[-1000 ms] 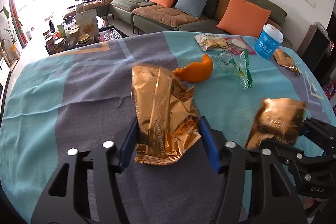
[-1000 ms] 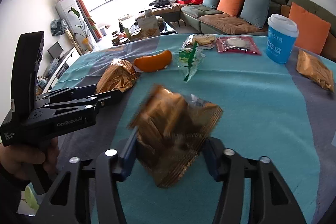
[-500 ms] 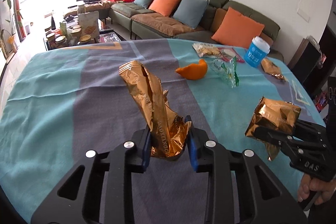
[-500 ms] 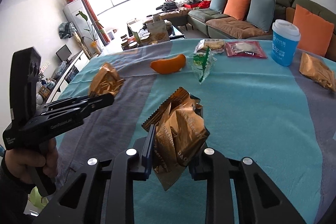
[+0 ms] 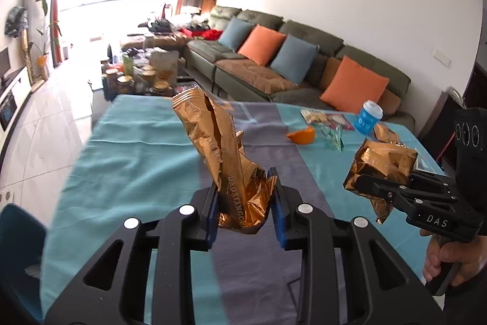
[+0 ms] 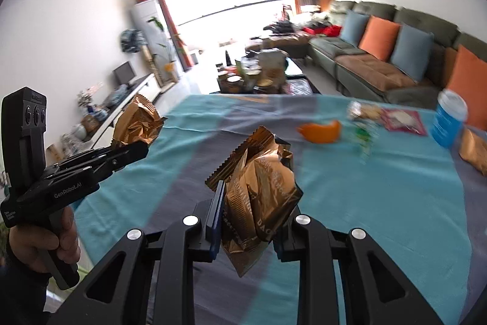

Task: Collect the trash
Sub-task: 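Lift both gold foil wrappers and carry them over the teal bin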

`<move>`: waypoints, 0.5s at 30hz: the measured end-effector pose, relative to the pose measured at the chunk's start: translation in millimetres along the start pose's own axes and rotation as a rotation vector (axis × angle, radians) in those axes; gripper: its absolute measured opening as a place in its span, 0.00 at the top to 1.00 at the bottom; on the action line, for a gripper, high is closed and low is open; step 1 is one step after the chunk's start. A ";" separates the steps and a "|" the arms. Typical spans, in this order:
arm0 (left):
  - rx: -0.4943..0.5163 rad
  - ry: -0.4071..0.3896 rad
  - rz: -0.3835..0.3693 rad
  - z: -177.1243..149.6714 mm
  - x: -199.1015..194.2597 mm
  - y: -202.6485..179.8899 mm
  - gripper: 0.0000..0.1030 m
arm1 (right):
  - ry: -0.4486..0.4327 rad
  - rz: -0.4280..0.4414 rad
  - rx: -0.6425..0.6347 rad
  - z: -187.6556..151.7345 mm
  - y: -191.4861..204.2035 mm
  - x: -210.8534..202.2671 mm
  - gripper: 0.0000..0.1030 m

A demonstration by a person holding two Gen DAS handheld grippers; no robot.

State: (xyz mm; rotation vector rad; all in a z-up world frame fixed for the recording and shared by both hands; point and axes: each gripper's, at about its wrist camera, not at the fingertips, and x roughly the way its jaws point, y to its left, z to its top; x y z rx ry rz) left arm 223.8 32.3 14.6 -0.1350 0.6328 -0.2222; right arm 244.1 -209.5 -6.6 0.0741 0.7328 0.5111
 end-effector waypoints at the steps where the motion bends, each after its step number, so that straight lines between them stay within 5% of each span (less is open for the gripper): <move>1: -0.005 -0.013 0.010 -0.4 -9.0 4.8 0.72 | -0.002 0.008 -0.009 1.5 6.1 -0.5 0.77; 15: -0.104 -0.133 0.177 -21.2 -122.3 89.4 0.72 | -0.002 0.164 -0.185 23.6 116.7 17.1 0.76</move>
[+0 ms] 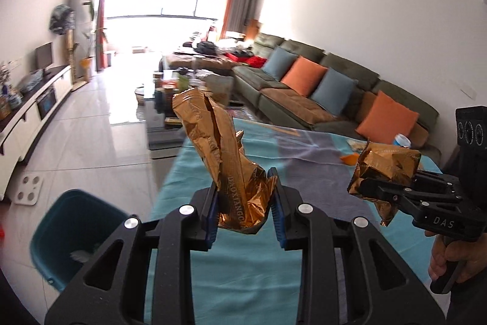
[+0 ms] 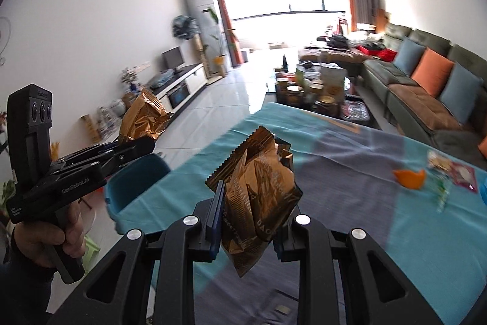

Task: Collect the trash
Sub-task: 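Lift both gold foil wrappers and carry them over the teal bin, then open both tools to drop the gold wrappers into the bin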

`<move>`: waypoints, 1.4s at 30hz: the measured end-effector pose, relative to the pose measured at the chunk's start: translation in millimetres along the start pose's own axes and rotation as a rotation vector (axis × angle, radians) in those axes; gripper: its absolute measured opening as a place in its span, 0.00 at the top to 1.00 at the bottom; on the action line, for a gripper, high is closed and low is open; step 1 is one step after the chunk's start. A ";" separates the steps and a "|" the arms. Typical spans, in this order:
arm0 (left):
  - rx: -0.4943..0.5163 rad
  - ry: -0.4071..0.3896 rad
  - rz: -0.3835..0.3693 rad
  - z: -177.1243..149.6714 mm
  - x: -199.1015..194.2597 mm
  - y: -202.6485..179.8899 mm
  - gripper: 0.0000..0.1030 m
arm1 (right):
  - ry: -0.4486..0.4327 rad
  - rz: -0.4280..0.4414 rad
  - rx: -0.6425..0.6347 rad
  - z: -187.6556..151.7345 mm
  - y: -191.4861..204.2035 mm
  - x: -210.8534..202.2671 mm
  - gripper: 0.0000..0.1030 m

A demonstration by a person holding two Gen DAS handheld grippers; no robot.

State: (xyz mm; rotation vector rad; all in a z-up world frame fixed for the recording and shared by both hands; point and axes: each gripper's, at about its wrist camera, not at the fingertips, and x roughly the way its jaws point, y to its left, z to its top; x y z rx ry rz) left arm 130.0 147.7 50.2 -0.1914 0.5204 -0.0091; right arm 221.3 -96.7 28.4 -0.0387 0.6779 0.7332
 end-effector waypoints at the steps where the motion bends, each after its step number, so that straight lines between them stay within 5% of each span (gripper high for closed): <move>1: -0.007 -0.005 0.014 -0.7 -5.6 7.8 0.72 | 0.000 0.013 -0.010 3.0 8.3 3.3 0.76; 17: -0.161 0.023 0.286 -39.7 -82.3 168.2 0.70 | 0.157 0.275 -0.213 43.2 147.2 120.6 0.76; 26: -0.239 0.138 0.343 -86.6 -65.7 227.4 0.69 | 0.308 0.271 -0.295 45.3 202.8 200.9 0.76; 37: -0.291 0.228 0.357 -123.2 -5.5 245.9 0.64 | 0.445 0.225 -0.319 22.4 224.7 260.1 0.74; 42: -0.305 0.252 0.376 -129.0 7.8 247.5 0.53 | 0.455 0.201 -0.339 21.1 230.6 269.5 0.59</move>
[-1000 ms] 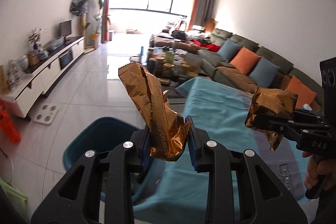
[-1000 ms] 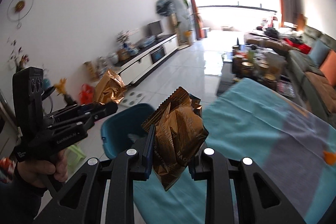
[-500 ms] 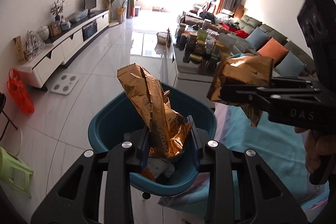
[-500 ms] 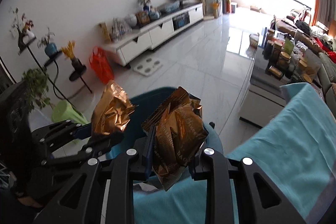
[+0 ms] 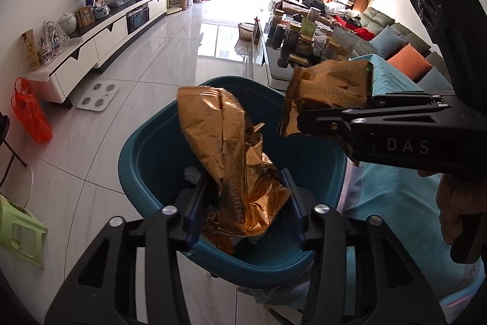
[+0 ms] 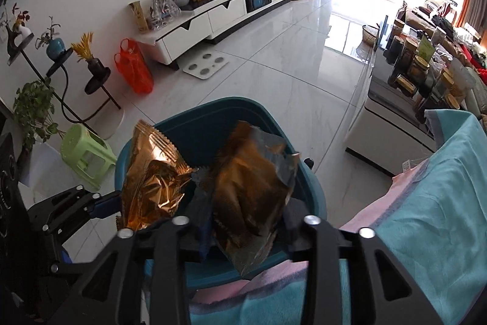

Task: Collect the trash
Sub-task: 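Open both tools to drop the gold wrappers into the bin, then move both tools back over the table toward the orange peel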

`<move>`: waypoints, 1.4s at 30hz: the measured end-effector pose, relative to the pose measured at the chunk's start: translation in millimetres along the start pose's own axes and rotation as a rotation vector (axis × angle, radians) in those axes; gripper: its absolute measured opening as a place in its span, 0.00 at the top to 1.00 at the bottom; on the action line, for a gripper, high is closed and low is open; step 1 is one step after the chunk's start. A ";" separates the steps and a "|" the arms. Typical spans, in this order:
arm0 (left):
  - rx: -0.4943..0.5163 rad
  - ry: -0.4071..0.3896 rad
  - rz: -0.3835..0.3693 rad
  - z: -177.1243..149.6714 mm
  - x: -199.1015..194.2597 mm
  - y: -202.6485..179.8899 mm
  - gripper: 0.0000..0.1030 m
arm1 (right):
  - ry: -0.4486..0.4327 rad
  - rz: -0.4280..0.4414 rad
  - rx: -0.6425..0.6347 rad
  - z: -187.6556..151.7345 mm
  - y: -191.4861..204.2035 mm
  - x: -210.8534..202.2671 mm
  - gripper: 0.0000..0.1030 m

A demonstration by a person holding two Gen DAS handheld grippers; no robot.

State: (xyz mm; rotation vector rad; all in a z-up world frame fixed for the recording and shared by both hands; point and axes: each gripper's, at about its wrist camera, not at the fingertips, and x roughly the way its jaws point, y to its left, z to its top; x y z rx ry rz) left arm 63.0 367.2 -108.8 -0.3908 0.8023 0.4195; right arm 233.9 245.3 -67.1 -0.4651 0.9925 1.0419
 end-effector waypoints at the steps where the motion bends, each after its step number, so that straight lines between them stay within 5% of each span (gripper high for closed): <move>1: -0.007 0.004 0.007 0.2 2.2 1.2 0.52 | 0.001 0.003 0.000 0.7 1.4 0.8 0.56; 5: -0.020 0.008 0.034 4.6 4.3 -1.1 0.41 | -0.005 -0.004 -0.002 4.2 3.1 1.6 0.43; 11: -0.025 -0.008 0.055 8.5 -4.4 -3.9 0.25 | -0.041 0.010 0.020 6.5 -2.3 -8.3 0.37; 26: 0.007 -0.055 0.083 15.7 -28.3 -24.3 0.11 | -0.159 0.031 0.110 -16.1 -39.2 -58.7 0.29; 42: 0.000 -0.260 0.064 28.6 -115.2 -61.8 0.05 | -0.358 0.013 0.220 -85.5 -76.9 -143.9 0.08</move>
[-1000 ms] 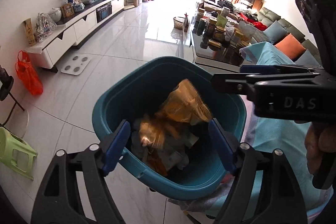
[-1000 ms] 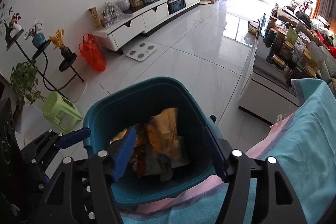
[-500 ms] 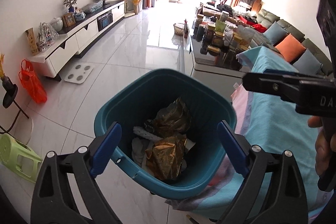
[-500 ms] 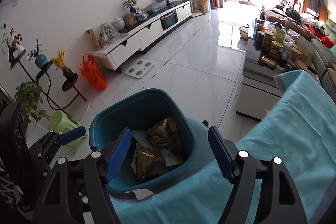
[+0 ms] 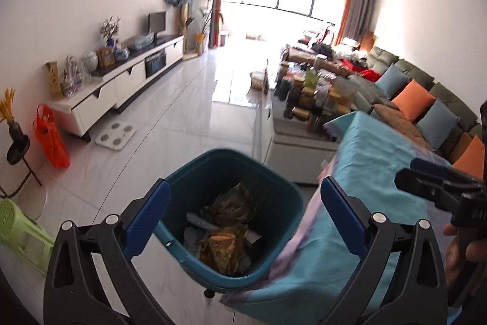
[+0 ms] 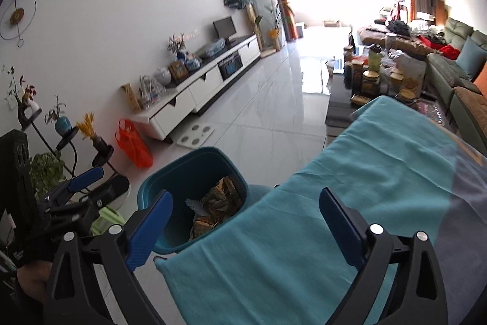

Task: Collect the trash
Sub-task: 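Move both tools back over the table toward the orange peel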

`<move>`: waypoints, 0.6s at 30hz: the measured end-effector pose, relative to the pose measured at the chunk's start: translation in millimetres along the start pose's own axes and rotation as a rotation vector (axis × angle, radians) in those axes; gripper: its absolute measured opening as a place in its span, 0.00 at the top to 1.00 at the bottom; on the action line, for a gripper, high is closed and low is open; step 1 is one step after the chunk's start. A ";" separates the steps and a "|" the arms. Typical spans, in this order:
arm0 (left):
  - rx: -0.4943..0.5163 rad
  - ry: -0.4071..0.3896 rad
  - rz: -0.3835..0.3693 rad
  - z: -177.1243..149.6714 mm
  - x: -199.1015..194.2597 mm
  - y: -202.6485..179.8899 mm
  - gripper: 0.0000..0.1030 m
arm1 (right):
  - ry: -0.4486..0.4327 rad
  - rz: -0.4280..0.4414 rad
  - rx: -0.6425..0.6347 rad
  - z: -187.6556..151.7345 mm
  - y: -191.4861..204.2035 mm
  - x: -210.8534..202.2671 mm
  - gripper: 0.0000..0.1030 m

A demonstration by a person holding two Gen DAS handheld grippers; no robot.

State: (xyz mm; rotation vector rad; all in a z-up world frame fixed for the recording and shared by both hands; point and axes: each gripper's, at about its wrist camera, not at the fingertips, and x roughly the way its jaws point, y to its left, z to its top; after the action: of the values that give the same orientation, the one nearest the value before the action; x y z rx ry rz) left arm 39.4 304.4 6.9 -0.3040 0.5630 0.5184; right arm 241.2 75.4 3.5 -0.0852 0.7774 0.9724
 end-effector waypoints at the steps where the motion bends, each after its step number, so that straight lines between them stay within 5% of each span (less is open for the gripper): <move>1: 0.007 -0.010 -0.007 1.6 -4.6 -6.0 0.05 | -0.012 -0.003 0.006 -2.3 -2.4 -7.3 0.08; 18: 0.176 -0.119 -0.354 -2.7 -58.0 -160.0 0.05 | -0.228 -0.296 0.135 -70.4 -80.3 -159.2 0.07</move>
State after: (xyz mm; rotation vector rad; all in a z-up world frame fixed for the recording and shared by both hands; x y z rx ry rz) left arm 83.1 148.5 59.5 -0.1974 0.4235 0.1417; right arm 212.9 -112.3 30.4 0.0274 0.5979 0.6337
